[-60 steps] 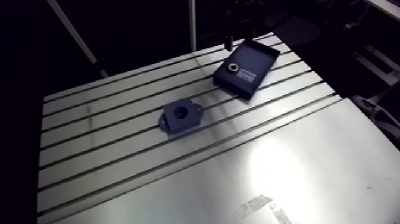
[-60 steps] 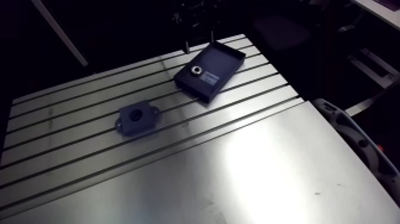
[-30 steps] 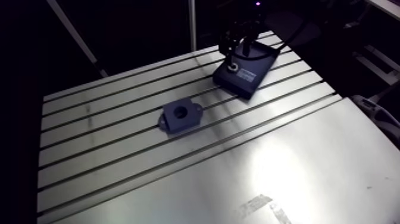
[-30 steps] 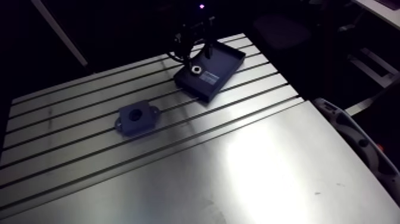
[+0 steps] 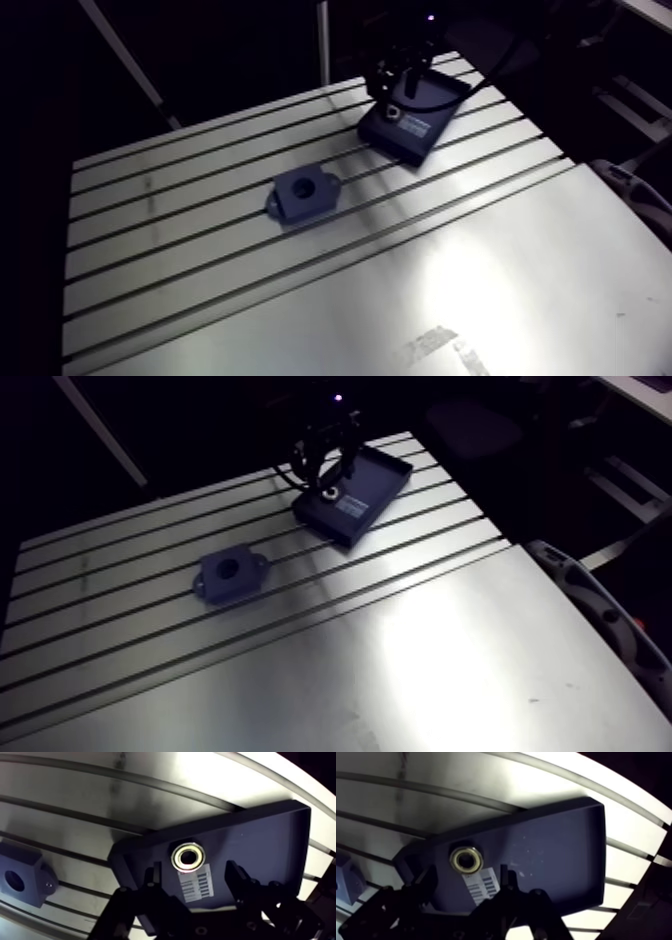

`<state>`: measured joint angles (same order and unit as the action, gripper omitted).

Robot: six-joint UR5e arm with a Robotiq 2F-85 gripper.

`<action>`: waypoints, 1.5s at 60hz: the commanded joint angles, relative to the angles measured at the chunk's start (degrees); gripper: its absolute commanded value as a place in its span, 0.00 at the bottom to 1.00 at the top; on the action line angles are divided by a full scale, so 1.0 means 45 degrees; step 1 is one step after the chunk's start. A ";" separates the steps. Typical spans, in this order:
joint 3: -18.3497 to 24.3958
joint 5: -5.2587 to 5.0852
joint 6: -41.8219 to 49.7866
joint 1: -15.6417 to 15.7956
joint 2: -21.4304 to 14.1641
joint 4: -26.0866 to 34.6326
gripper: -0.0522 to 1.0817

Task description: Pick up the bearing and press it into the housing until flush.

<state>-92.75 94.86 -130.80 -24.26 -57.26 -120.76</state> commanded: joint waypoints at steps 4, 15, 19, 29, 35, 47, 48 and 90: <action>-0.0022 -0.0269 -0.0008 0.0021 0.0002 -0.0142 0.29; -0.0022 -0.0270 -0.0046 0.0018 0.0154 -0.0547 0.29; -0.0042 -0.0234 -0.0049 -0.0001 0.0178 -0.0616 0.29; -0.0061 -0.0230 -0.0066 -0.0021 0.0311 -0.0637 0.29; -0.0078 -0.0250 -0.0068 -0.0040 0.0334 -0.0637 0.29; -0.0231 -0.0250 -0.0066 -0.0021 0.0315 -0.0637 0.30; -0.0253 -0.0250 -0.0066 -0.0021 0.0315 -0.0637 0.30; -0.0315 -0.0230 -0.0086 0.0035 0.0237 -0.0653 0.42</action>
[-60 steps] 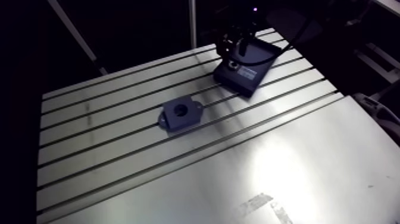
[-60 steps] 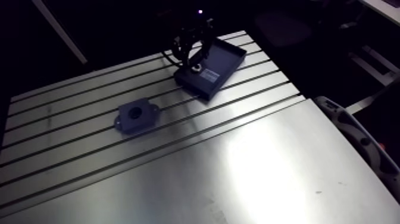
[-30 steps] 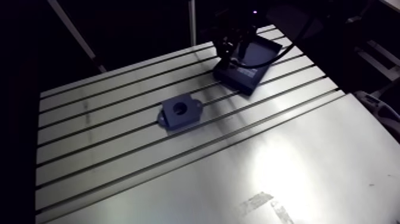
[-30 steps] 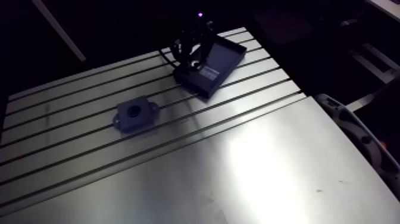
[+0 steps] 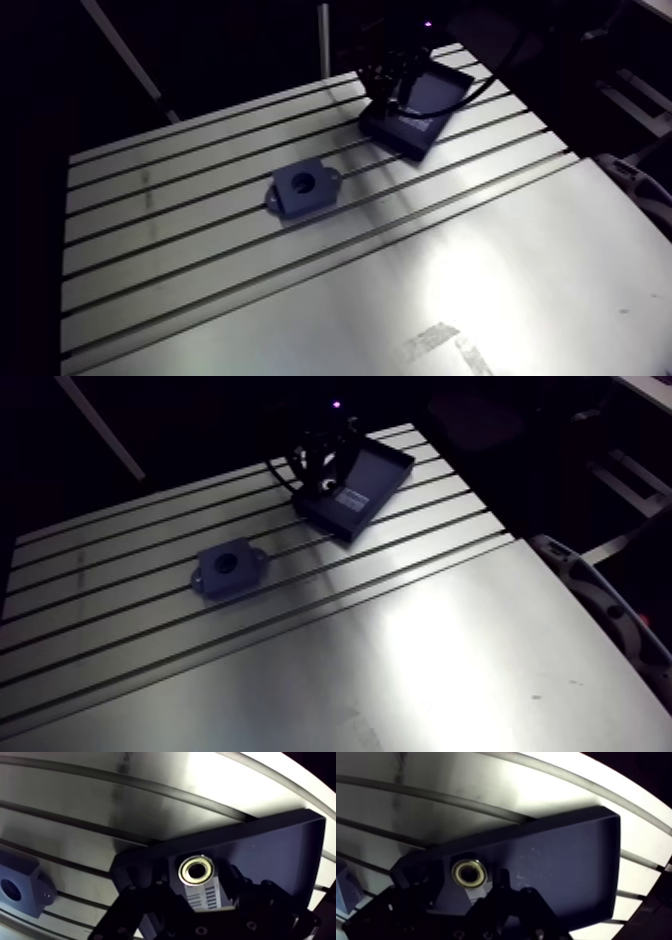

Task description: Pick up the bearing and press it into the housing until flush.

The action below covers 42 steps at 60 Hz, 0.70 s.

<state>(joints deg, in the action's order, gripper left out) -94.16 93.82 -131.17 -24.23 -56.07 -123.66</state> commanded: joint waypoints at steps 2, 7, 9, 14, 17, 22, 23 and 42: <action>-0.0002 0.0002 -0.0004 0.0031 -0.0028 -0.0012 0.43; -0.0002 0.0002 0.0013 0.0051 -0.0028 -0.0013 0.44; -0.0002 0.0002 0.0015 0.0051 -0.0028 -0.0013 0.44; 0.0017 0.0021 0.0015 0.0068 -0.0011 -0.0013 0.45; 0.0036 0.0021 -0.0001 0.0071 -0.0008 -0.0013 0.45; 0.0072 0.0021 -0.0004 0.0071 0.0011 -0.0013 0.47; 0.0075 0.0021 -0.0004 0.0071 0.0011 -0.0013 0.48; 0.0057 0.0060 -0.0004 0.0071 0.0031 -0.0013 0.49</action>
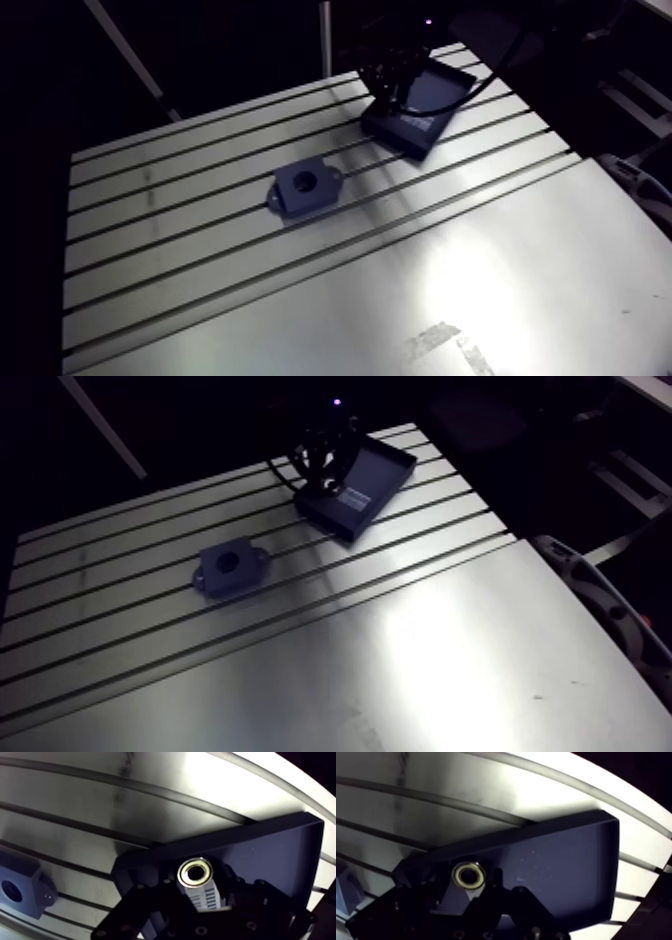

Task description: Pick up the bearing and press it into the housing until flush.

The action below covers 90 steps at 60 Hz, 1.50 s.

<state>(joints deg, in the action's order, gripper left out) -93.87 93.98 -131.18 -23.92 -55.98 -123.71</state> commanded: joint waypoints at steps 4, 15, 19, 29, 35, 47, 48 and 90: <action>-0.0007 0.0023 -0.0001 -0.0018 0.0010 0.0000 0.50; 0.0010 0.0023 -0.0001 -0.0018 0.0010 0.0000 0.50; 0.0046 0.0023 -0.0001 -0.0018 0.0010 0.0000 0.50; 0.0068 0.0023 -0.0001 -0.0018 0.0010 0.0000 0.51; 0.0069 0.0023 -0.0001 -0.0018 0.0029 0.0000 0.52; 0.0068 0.0043 -0.0001 -0.0018 0.0048 0.0000 0.52; 0.0068 0.0043 -0.0001 -0.0035 0.0032 0.0000 0.53; -0.0045 0.0170 0.0285 -0.0828 -0.2023 0.0983 0.63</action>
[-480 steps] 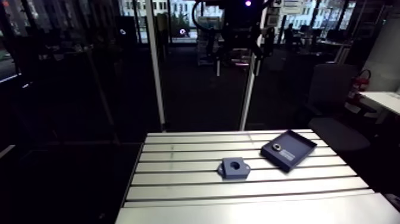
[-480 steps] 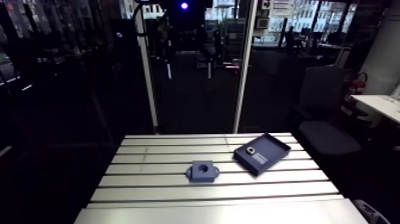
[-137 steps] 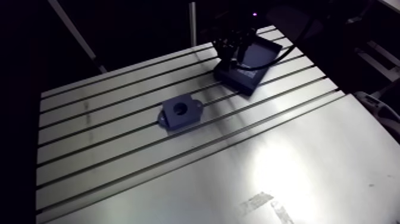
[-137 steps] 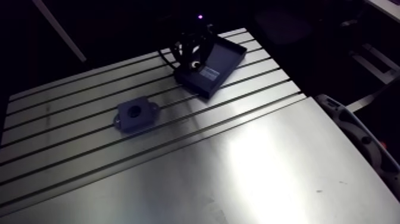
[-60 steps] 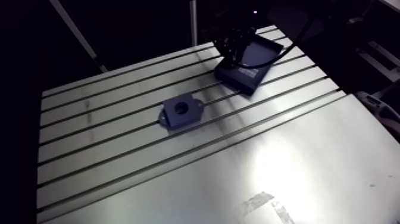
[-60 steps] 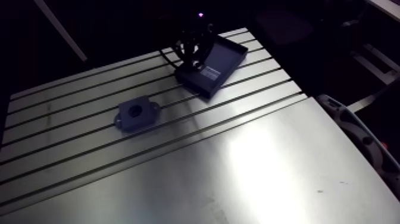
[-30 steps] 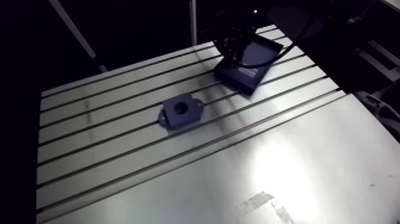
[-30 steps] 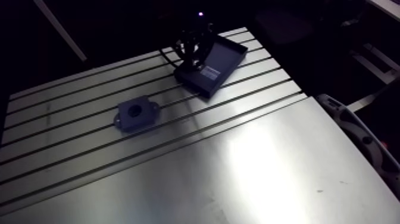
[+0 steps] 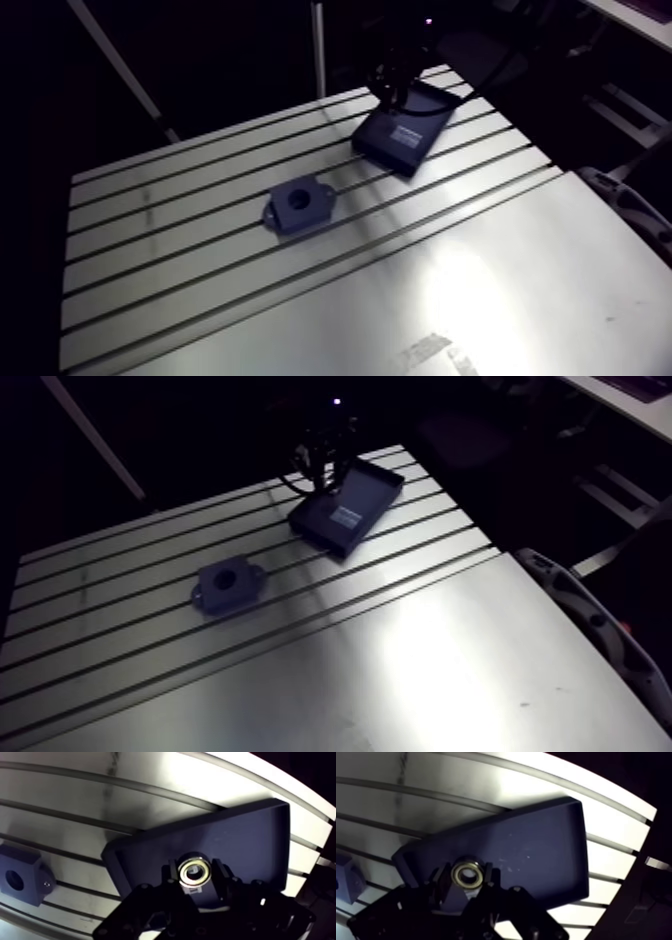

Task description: Pick up the bearing and press it into the housing until flush.

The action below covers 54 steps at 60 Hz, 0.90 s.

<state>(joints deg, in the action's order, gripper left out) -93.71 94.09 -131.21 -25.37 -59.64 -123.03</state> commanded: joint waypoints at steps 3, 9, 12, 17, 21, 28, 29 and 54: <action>-0.0133 0.0187 0.0448 -0.0565 -0.1457 0.1157 0.63; -0.0328 0.0162 0.2283 -0.0615 -0.2381 0.1966 0.64; -0.0420 0.0173 0.2656 -0.0598 -0.2596 0.2091 0.64; -0.0676 0.0155 0.3732 -0.0485 -0.3224 0.2486 0.64; -0.0780 0.0029 0.4405 -0.0338 -0.3527 0.2682 0.64; -0.0807 -0.0020 0.5087 0.0298 -0.3684 0.3028 0.65; -0.0807 -0.0020 0.5302 0.0618 -0.3688 0.3164 0.65; -0.1158 -0.0235 0.6664 0.3108 -0.4060 0.3247 0.66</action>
<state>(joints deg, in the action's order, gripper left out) -97.16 94.09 -110.08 -21.32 -74.59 -110.63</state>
